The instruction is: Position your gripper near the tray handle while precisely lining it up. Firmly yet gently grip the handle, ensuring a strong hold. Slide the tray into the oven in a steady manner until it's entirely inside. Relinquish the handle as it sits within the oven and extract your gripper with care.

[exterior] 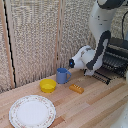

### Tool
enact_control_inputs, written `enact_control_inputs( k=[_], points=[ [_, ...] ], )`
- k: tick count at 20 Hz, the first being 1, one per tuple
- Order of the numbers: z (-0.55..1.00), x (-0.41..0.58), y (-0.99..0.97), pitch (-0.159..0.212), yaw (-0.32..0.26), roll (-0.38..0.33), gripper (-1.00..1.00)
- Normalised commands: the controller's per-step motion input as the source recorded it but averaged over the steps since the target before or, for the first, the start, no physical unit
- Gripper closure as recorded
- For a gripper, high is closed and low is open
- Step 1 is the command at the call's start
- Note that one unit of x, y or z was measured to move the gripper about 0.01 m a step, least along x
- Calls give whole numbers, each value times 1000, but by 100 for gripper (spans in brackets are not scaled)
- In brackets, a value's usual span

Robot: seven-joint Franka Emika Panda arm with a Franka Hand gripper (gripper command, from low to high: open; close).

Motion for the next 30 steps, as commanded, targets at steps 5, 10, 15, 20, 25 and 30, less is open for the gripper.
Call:
enact_control_inputs(
  k=[5, 10, 15, 20, 25, 30],
  points=[
    [613, 235, -526, 39, 0, 191, 100],
    [669, 245, -539, 4, -2, 183, 100],
    [798, 3, -747, 1, 0, 99, 100],
    [653, -105, -957, 0, 4, 39, 100],
    [451, -159, -1000, 0, 5, 0, 100],
    [458, -34, -955, 0, 0, -3, 100]
  ],
)
